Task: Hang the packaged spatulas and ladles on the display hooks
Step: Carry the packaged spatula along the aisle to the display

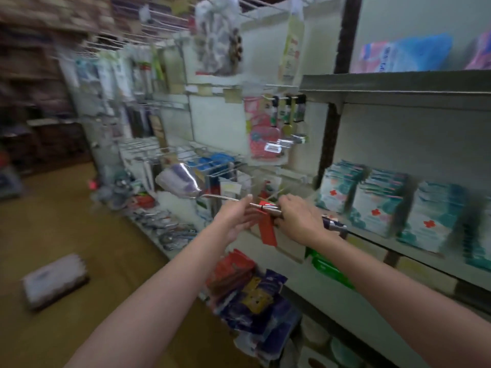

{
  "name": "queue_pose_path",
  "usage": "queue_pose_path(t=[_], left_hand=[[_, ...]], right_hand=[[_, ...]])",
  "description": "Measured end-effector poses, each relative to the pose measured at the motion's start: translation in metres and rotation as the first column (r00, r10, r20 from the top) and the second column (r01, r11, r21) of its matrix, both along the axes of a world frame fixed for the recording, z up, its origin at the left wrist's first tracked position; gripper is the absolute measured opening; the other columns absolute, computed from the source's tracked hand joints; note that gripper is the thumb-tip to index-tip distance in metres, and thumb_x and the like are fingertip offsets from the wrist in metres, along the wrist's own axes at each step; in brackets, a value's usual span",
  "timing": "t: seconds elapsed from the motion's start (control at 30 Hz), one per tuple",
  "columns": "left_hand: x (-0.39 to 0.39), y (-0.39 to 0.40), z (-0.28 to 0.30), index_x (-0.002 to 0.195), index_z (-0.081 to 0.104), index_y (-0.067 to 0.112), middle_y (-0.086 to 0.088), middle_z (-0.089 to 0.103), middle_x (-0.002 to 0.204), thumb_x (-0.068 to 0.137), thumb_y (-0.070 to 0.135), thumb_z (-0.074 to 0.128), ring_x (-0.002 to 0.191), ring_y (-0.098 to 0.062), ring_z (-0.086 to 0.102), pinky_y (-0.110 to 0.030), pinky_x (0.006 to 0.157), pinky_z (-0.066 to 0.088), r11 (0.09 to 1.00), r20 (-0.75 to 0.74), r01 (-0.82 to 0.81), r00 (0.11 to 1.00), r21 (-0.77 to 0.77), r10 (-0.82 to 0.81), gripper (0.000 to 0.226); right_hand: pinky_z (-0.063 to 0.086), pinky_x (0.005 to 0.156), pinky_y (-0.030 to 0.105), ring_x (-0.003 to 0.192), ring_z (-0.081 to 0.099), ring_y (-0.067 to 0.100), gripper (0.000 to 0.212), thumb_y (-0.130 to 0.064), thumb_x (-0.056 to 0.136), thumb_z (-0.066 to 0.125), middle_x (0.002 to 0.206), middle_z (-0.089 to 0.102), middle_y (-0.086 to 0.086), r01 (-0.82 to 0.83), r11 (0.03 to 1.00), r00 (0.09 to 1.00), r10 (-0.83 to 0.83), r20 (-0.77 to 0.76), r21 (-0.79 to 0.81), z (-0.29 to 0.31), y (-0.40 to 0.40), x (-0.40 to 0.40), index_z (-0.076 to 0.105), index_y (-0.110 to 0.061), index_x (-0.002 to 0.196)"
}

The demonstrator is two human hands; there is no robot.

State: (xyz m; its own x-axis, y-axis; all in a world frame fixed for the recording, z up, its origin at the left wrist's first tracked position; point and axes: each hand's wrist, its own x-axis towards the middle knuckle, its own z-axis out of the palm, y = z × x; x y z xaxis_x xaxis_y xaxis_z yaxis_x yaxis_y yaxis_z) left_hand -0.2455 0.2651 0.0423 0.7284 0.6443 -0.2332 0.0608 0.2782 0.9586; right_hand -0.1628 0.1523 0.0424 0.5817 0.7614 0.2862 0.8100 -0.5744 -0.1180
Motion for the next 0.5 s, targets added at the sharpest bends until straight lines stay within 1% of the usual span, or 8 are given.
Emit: queue_pose_path(t=[0.07, 0.13, 0.2, 0.3, 0.33, 0.4, 0.43, 0.5], left_hand=[[-0.023, 0.014, 0.000, 0.074, 0.049, 0.010, 0.000, 0.061, 0.046, 0.098, 0.011, 0.044, 0.049, -0.014, 0.060, -0.022, 0.054, 0.050, 0.987, 0.043, -0.107, 0.993, -0.119, 0.113, 0.025], [-0.047, 0.028, 0.000, 0.075, 0.048, 0.008, -0.001, 0.060, 0.042, 0.098, 0.004, 0.041, 0.053, -0.017, 0.059, -0.029, 0.067, 0.050, 0.969, 0.043, -0.182, 0.981, -0.167, 0.192, 0.024], [-0.070, 0.040, 0.000, 0.076, 0.048, 0.006, -0.005, 0.062, 0.047, 0.097, 0.000, 0.038, 0.062, -0.020, 0.056, -0.033, 0.083, 0.046, 0.951, 0.047, -0.228, 0.969, -0.208, 0.242, 0.024], [-0.115, 0.059, 0.000, 0.074, 0.049, 0.006, -0.004, 0.062, 0.045, 0.097, -0.003, 0.034, 0.070, -0.023, 0.055, -0.038, 0.095, 0.042, 0.933, 0.059, -0.291, 0.949, -0.210, 0.310, 0.028], [-0.125, 0.063, 0.000, 0.074, 0.049, 0.006, -0.007, 0.064, 0.054, 0.097, -0.003, 0.033, 0.077, -0.025, 0.056, -0.038, 0.095, 0.042, 0.931, 0.063, -0.300, 0.946, -0.210, 0.319, 0.029], [-0.151, 0.073, -0.002, 0.077, 0.051, 0.006, -0.012, 0.063, 0.083, 0.098, -0.003, 0.032, 0.094, -0.027, 0.054, -0.037, 0.091, 0.042, 0.923, 0.056, -0.334, 0.935, -0.190, 0.350, 0.029], [-0.161, 0.075, -0.002, 0.079, 0.051, 0.006, -0.013, 0.060, 0.095, 0.098, -0.002, 0.032, 0.097, -0.027, 0.053, -0.036, 0.089, 0.042, 0.921, 0.055, -0.345, 0.931, -0.181, 0.360, 0.028], [-0.181, 0.082, -0.003, 0.082, 0.053, 0.007, -0.012, 0.059, 0.100, 0.098, -0.001, 0.033, 0.090, -0.026, 0.057, -0.035, 0.087, 0.044, 0.918, 0.056, -0.354, 0.928, -0.179, 0.369, 0.026]], right_hand=[[0.038, 0.080, 0.035, 0.112, 0.048, 0.027, 0.025, -0.019, 0.089, 0.052, 0.118, 0.051, 0.007, -0.092, 0.996, 0.995, 0.091, -0.049, -0.015, 0.002, 0.018, -0.021, 0.047, -0.013, 0.113], [0.042, 0.081, 0.037, 0.109, 0.050, 0.028, 0.024, -0.022, 0.088, 0.056, 0.115, 0.049, 0.006, -0.184, 0.983, 0.978, 0.180, -0.110, -0.025, 0.004, 0.033, -0.042, 0.045, -0.013, 0.107], [0.045, 0.081, 0.039, 0.103, 0.052, 0.027, 0.021, -0.024, 0.087, 0.058, 0.112, 0.050, 0.005, -0.239, 0.971, 0.962, 0.233, -0.144, -0.028, 0.006, 0.048, -0.060, 0.044, -0.016, 0.100], [0.045, 0.071, 0.036, 0.092, 0.056, 0.025, 0.015, -0.027, 0.087, 0.057, 0.100, 0.057, 0.004, -0.319, 0.943, 0.943, 0.307, -0.127, -0.091, 0.010, 0.073, -0.096, 0.050, -0.016, 0.094], [0.045, 0.068, 0.035, 0.087, 0.058, 0.024, 0.014, -0.028, 0.088, 0.057, 0.093, 0.059, 0.004, -0.336, 0.934, 0.939, 0.322, -0.124, -0.121, 0.012, 0.078, -0.105, 0.052, -0.016, 0.091], [0.050, 0.066, 0.035, 0.080, 0.064, 0.021, 0.016, -0.030, 0.088, 0.055, 0.085, 0.064, 0.003, -0.396, 0.901, 0.914, 0.369, -0.168, -0.177, 0.015, 0.091, -0.125, 0.057, -0.015, 0.088], [0.053, 0.068, 0.036, 0.079, 0.067, 0.020, 0.018, -0.031, 0.089, 0.055, 0.084, 0.067, 0.004, -0.430, 0.883, 0.896, 0.390, -0.214, -0.190, 0.015, 0.095, -0.132, 0.059, -0.014, 0.089], [0.057, 0.069, 0.035, 0.078, 0.070, 0.017, 0.024, -0.033, 0.093, 0.052, 0.088, 0.069, 0.005, -0.508, 0.840, 0.847, 0.447, -0.287, -0.191, 0.017, 0.102, -0.149, 0.059, -0.011, 0.095]])
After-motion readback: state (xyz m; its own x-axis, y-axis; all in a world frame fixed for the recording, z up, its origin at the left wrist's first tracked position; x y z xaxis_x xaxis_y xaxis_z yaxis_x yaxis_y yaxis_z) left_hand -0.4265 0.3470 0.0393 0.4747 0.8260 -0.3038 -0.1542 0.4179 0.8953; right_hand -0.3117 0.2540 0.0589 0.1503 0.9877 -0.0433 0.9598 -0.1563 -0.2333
